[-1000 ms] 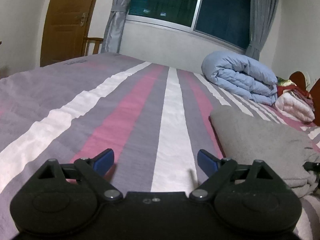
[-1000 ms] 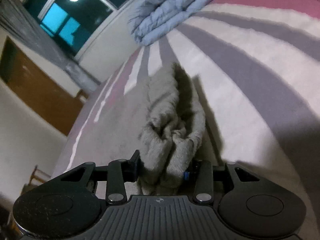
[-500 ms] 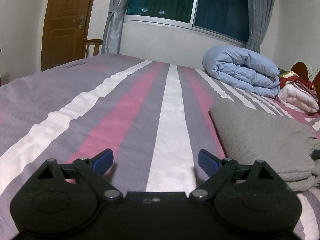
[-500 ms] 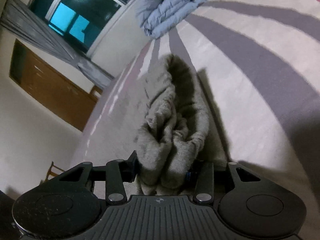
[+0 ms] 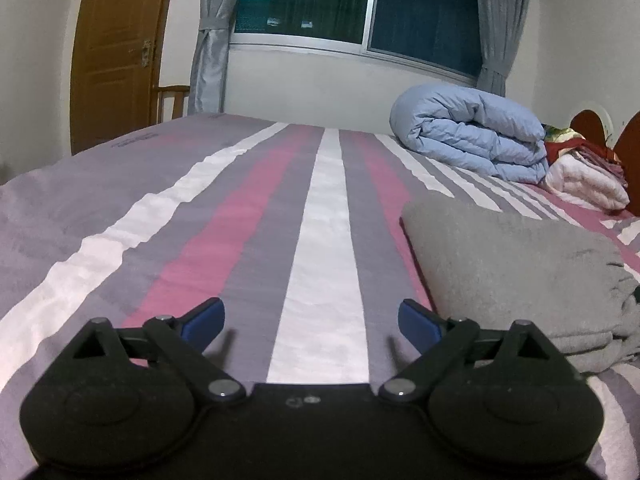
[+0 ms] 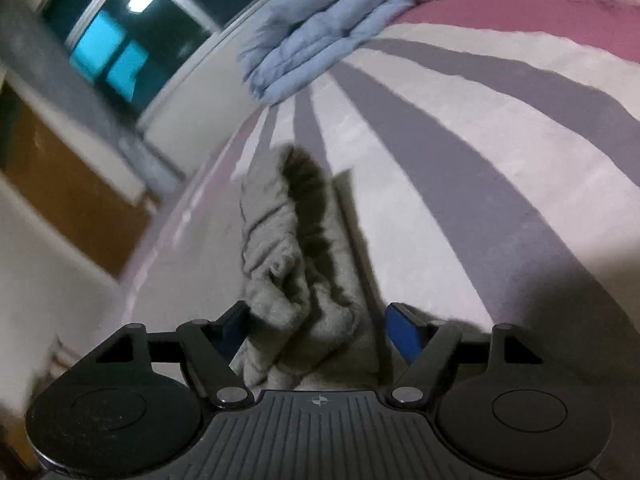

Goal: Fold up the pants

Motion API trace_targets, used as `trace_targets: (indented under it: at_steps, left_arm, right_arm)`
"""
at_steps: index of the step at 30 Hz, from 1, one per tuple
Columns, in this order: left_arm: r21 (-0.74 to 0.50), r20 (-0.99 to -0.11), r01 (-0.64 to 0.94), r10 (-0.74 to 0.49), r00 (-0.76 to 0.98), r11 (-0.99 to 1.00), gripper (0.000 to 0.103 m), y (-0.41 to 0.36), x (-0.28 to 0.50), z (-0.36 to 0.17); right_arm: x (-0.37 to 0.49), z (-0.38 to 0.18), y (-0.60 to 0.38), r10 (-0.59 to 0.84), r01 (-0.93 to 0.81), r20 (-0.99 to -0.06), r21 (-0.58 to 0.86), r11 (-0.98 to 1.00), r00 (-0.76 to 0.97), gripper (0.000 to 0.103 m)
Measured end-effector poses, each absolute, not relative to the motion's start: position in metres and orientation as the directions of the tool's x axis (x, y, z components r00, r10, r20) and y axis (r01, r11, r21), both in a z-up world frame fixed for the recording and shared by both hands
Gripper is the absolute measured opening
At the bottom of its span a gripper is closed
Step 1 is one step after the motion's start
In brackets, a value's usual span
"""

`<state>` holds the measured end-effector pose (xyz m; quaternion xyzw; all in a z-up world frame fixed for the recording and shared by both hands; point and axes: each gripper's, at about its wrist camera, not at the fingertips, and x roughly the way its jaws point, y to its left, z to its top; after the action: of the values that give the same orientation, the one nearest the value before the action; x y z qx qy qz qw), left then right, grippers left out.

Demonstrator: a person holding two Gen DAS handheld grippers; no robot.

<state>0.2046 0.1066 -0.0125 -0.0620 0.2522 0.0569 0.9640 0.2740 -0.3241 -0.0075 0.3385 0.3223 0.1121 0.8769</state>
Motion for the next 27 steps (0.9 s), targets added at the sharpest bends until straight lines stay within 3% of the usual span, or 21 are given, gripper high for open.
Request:
trace_targets:
  at_steps: [5, 14, 16, 20, 23, 25, 27]
  left_arm:
    - [-0.1, -0.496, -0.143, 0.075, 0.865, 0.985, 0.088, 0.107, 0.205, -0.013]
    - [-0.135, -0.479, -0.115, 0.037, 0.877, 0.984, 0.089, 0.106, 0.203, -0.008]
    - [-0.192, -0.447, -0.078, -0.016, 0.894, 0.978, 0.09, 0.103, 0.199, -0.003]
    - [-0.192, -0.429, 0.014, -0.096, 0.898, 0.981, 0.092, 0.083, 0.201, 0.001]
    - [-0.178, -0.455, 0.052, -0.129, 0.881, 0.983, 0.091, 0.071, 0.208, -0.004]
    - [-0.107, -0.56, 0.014, -0.072, 0.825, 0.994, 0.092, 0.065, 0.22, -0.018]
    - [-0.173, -0.603, -0.015, -0.094, 0.792, 0.985, 0.094, 0.076, 0.225, -0.029]
  right_arm:
    - [0.26, 0.005, -0.316, 0.43, -0.068, -0.398, 0.665, 0.744, 0.811, 0.073]
    - [0.269, 0.002, -0.311, 0.423, -0.035, -0.444, 0.656, 0.754, 0.79, 0.073]
    - [0.268, 0.001, -0.312, 0.424, -0.031, -0.45, 0.656, 0.754, 0.786, 0.073]
    - [0.266, 0.002, -0.313, 0.425, -0.033, -0.454, 0.652, 0.758, 0.783, 0.073]
    - [0.265, 0.002, -0.313, 0.428, -0.035, -0.456, 0.652, 0.758, 0.78, 0.074]
    - [0.266, 0.001, -0.314, 0.433, -0.036, -0.459, 0.653, 0.757, 0.776, 0.074]
    - [0.267, -0.002, -0.315, 0.439, -0.028, -0.473, 0.655, 0.755, 0.764, 0.074]
